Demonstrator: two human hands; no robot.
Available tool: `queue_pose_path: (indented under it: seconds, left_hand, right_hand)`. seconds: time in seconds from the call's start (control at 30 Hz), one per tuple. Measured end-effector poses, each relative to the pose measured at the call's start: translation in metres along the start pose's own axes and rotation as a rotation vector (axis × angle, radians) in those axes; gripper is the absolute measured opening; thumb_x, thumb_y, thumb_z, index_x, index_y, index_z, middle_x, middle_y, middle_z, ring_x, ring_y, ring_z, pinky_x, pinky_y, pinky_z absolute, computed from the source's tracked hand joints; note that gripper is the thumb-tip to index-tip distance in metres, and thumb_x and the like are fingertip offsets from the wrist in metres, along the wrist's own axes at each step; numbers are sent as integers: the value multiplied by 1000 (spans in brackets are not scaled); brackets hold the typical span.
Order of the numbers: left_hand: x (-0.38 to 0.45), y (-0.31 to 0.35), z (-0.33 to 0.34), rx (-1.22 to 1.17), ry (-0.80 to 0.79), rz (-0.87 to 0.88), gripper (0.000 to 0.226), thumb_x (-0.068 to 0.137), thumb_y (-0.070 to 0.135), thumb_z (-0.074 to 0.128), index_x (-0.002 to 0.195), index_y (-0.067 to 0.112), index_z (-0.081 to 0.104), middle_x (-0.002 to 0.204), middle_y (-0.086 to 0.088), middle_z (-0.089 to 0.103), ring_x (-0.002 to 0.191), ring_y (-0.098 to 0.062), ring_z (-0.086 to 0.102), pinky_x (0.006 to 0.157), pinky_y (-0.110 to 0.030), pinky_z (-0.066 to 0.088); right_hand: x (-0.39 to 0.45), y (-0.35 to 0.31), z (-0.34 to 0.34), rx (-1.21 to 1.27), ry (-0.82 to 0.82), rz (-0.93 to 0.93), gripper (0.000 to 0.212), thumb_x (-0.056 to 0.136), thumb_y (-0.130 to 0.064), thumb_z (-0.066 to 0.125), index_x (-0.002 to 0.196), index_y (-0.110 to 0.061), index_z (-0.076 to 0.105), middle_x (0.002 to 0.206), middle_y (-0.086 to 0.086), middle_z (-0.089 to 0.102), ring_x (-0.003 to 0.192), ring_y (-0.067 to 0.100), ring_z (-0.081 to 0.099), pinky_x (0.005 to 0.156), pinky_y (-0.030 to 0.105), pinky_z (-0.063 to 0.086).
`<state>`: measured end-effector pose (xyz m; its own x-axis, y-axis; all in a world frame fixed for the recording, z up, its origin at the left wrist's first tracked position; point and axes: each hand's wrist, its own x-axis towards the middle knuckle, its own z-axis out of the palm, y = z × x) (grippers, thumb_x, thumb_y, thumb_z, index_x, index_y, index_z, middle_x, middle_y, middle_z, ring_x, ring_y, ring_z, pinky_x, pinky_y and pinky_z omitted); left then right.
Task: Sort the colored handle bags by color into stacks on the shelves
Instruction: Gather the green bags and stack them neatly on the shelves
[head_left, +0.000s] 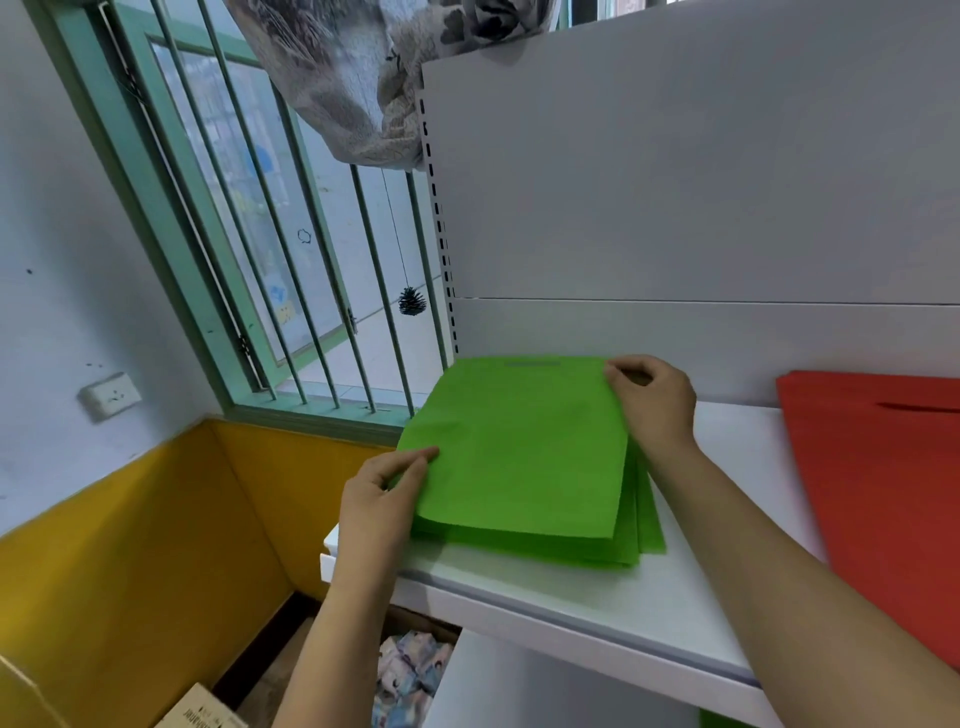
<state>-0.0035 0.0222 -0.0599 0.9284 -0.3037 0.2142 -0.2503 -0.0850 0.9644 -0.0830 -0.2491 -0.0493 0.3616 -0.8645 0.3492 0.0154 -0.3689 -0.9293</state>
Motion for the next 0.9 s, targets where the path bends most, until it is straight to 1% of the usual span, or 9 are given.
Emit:
queue_pose_path:
  seconds: [0.1,0.23,0.33,0.4,0.5,0.6,0.73,0.83,0.9]
  left_hand:
    - [-5,-3,-4,284,-7,98,39,86,6,69,111,35,67,118,6,50,106,-7,48,100,-31,43]
    - [-9,-4,-10,344,-5,63,80,79,2,74,143,36,40,123,1,38,102,-10,47,75,-6,40]
    - [-13,-7,-19,326,-22,-1,102,77,2,76,156,29,18,126,-3,48,105,-21,60,84,-30,54]
    - [-20,-7,-25,288,-37,-55,102,79,3,76,157,28,14,135,-3,50,116,-22,59,96,-36,51]
    - [-29,-10,-37,287,-16,-81,90,80,8,77,154,23,27,142,0,50,124,-20,55,104,-42,47]
    - [-45,-11,-48,220,-25,-113,58,82,10,76,135,19,52,122,2,65,104,-16,65,89,-36,56]
    - [-66,-14,-67,142,-21,-163,31,82,18,77,111,15,66,102,0,73,88,-15,72,75,-29,59]
    - [-85,-18,-85,35,-34,-178,21,83,22,76,102,14,70,90,0,76,79,-14,74,63,-21,56]
    - [-100,-23,-98,-35,-52,-207,18,83,22,75,98,13,71,88,-2,77,79,-17,74,65,-25,58]
  right_hand:
    - [2,5,2,18,-64,60,45,84,-6,69,125,-21,60,126,-2,59,99,15,61,81,23,44]
    - [4,7,2,111,-143,202,83,84,4,64,153,-21,24,141,0,47,89,12,58,84,33,52]
    - [6,7,4,281,-219,324,91,83,11,59,155,-17,11,148,8,42,114,24,57,94,42,51]
    - [7,4,6,380,-236,376,87,85,10,60,154,-12,13,151,15,37,123,27,52,95,40,49]
    - [5,-4,8,455,-313,373,65,89,-2,63,148,-4,34,140,17,50,108,22,60,90,32,51]
    - [1,-5,9,427,-378,297,32,91,-6,60,123,-2,62,110,12,70,90,19,69,84,32,56]
    - [-12,-20,1,281,-408,199,8,89,-12,66,94,-16,71,102,9,72,92,23,64,86,39,49]
    - [-34,-41,-8,197,-398,123,6,90,-15,65,86,-18,69,86,-1,68,72,9,58,66,24,44]
    - [-51,-51,-15,148,-375,58,6,90,-14,65,87,-17,68,78,-6,65,57,-3,56,56,16,41]
